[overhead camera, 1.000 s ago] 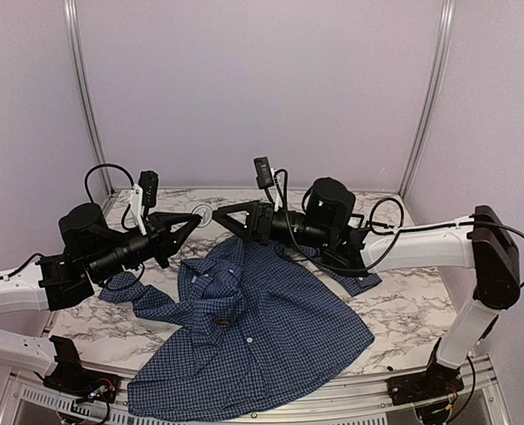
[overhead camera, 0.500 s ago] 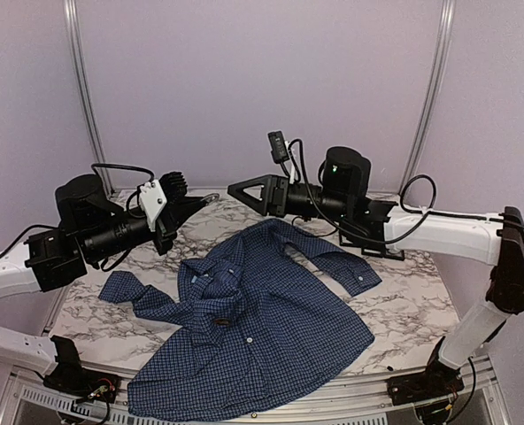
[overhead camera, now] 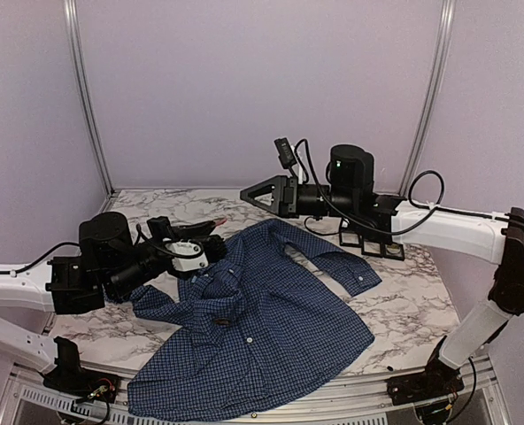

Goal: Remove the brooch from the garment
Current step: Pass from the left arm to the right

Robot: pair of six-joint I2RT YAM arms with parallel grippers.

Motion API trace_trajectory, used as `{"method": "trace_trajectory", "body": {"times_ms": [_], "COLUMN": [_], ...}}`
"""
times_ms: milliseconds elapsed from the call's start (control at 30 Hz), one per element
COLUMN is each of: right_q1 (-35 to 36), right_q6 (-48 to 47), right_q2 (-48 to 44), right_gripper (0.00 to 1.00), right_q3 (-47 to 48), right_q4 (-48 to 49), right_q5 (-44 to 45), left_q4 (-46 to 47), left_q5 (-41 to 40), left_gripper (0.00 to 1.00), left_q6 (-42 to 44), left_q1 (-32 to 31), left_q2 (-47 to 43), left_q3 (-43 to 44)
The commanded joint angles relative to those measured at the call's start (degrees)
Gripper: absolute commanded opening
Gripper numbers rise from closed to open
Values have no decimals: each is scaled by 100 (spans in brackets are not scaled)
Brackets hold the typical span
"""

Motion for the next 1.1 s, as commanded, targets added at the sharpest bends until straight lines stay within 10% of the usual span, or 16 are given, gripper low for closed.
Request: {"method": "trace_trajectory", "body": {"times_ms": [0, 433, 1067], "right_q1": [-40, -39, -37], "right_q6": [117, 493, 1043], "right_q2": [-118, 329, 665], "right_gripper": [55, 47, 31], "right_q3": [174, 507, 681], "right_q4": [-287, -248, 19], "right_q5": [-250, -802, -1321], "left_q4": [1075, 3372, 4102], "left_q5": [-868, -1856, -2205], "left_gripper": [0, 0, 0], "left_q6": [987, 2607, 3262], "left_q1": [-215, -595, -632], "left_q2": [197, 849, 1539], "left_q3": [-217, -777, -726]}}
